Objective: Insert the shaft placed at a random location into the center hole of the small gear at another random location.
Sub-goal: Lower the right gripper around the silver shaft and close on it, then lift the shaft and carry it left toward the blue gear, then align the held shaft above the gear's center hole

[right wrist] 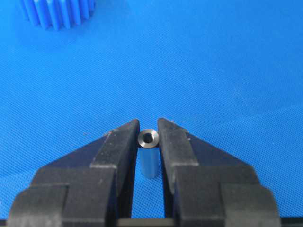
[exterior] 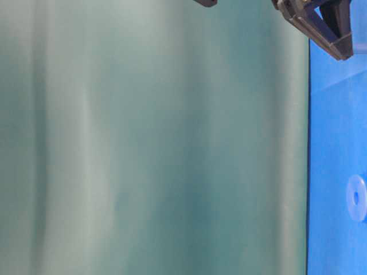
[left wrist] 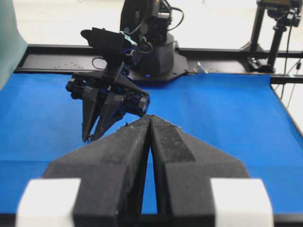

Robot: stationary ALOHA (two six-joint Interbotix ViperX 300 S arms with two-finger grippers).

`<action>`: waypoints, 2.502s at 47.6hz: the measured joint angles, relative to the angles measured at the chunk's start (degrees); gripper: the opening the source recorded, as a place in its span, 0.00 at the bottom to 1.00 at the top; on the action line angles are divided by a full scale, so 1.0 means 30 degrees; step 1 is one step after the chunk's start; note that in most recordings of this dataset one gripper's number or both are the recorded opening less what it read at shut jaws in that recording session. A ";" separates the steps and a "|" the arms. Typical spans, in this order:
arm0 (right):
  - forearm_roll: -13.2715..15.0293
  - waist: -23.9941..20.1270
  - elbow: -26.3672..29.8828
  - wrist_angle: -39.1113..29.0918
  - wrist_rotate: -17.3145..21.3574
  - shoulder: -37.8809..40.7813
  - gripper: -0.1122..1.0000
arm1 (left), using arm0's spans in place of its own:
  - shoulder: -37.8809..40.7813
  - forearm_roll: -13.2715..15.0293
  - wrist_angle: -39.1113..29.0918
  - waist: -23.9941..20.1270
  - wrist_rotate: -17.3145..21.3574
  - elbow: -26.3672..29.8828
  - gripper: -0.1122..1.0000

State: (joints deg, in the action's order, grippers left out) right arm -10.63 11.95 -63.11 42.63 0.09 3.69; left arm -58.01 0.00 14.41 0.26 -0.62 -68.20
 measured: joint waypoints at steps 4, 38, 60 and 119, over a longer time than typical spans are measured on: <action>0.0029 0.0000 0.0029 -0.0029 0.0029 0.0000 0.13 | 0.0000 0.0000 -0.0059 0.0000 -0.0029 0.0000 0.10; 0.0029 -0.0117 0.0674 -0.4658 0.0029 -0.4922 0.13 | -0.0029 0.0000 -0.0059 -0.0029 -0.0059 0.0000 0.10; 0.0029 -0.1260 0.5596 -0.4951 -0.0088 -0.1172 0.13 | -0.0029 0.0000 -0.0059 0.0000 -0.0059 0.0000 0.10; 0.0352 -0.1875 1.1279 -0.6299 -0.0205 0.3984 0.13 | -0.0029 0.0000 -0.0264 -0.0029 -0.0029 -0.0029 0.10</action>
State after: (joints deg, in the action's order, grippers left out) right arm -9.58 6.33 -29.27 23.73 -0.53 15.64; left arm -58.10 0.00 13.62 0.18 -0.70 -68.29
